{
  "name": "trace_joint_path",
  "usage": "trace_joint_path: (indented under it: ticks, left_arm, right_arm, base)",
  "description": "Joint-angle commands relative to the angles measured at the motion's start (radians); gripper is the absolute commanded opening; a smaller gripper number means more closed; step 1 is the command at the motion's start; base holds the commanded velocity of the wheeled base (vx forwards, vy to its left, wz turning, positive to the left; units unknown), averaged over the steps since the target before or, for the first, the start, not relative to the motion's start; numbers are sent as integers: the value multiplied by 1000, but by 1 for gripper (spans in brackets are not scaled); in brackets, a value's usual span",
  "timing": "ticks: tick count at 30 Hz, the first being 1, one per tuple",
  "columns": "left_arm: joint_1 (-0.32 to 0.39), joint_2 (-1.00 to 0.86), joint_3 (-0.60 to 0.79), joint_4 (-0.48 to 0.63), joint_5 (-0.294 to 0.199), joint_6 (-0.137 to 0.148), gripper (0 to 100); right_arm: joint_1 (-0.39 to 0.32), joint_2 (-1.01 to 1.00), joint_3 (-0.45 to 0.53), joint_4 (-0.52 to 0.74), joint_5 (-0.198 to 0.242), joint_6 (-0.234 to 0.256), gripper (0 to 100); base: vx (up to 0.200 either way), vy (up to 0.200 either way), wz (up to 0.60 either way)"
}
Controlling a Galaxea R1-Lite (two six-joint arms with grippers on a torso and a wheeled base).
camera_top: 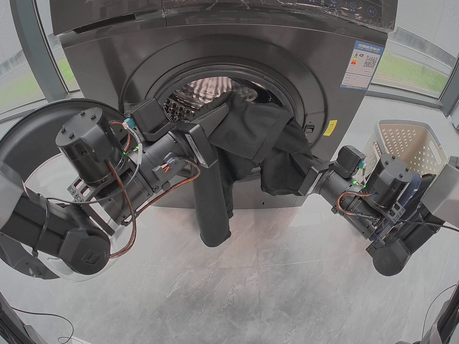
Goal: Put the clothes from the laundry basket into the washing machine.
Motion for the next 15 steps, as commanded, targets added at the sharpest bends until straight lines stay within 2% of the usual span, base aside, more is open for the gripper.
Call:
trace_joint_path:
  ticks: [1,6,9,15]
  left_arm:
    - [-6,-4,25,-9,1,0,0]
    - [-6,-4,40,-21,1,-1,0]
    - [-7,-4,49,-23,1,-1,0]
    - [-7,-3,68,-26,1,-1,0]
  right_arm:
    - [-30,-54,4,0,-1,1,0]
    - [-56,-96,10,0,-7,6,0]
    - [-76,-108,9,0,-27,6,0]
    - [-110,-111,-3,0,-27,9,0]
  base:
    - [0,0,0]
    - [0,0,0]
    - [0,0,0]
    - [0,0,0]
